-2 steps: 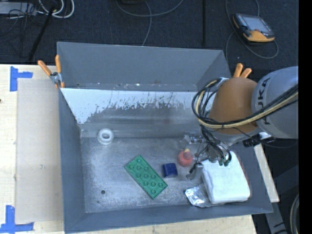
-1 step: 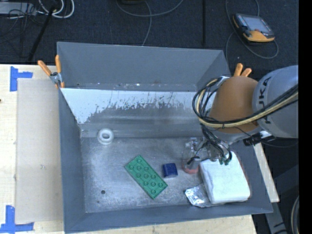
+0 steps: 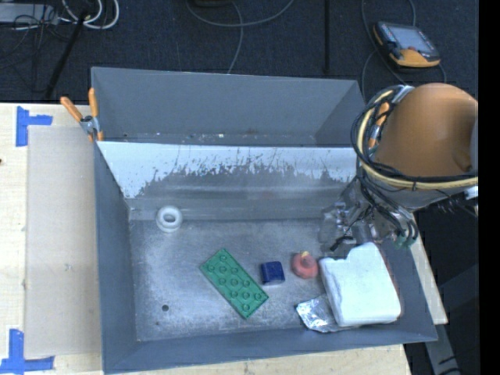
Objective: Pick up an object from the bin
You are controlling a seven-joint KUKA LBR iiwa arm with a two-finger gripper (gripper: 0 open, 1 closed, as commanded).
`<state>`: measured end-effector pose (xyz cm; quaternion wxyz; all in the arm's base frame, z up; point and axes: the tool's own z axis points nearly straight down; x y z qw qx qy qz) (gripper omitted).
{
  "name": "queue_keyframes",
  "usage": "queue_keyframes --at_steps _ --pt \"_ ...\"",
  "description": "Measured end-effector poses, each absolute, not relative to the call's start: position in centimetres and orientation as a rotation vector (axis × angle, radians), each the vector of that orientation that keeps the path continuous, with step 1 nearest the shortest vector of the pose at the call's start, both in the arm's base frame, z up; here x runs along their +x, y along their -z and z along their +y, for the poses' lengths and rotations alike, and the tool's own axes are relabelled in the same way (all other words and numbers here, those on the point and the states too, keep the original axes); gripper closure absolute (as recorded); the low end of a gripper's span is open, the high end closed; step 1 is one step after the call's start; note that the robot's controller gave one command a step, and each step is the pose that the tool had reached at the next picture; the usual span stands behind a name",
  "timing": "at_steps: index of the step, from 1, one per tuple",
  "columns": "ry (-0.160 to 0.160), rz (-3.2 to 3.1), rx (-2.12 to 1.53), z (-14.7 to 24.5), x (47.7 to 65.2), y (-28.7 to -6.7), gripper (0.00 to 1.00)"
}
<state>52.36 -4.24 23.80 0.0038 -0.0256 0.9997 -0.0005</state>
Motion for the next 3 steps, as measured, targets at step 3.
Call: queue_keyframes --at_steps 3 --pt "-0.004 3.12 0.316 1.8 53.6 -9.0 1.0"
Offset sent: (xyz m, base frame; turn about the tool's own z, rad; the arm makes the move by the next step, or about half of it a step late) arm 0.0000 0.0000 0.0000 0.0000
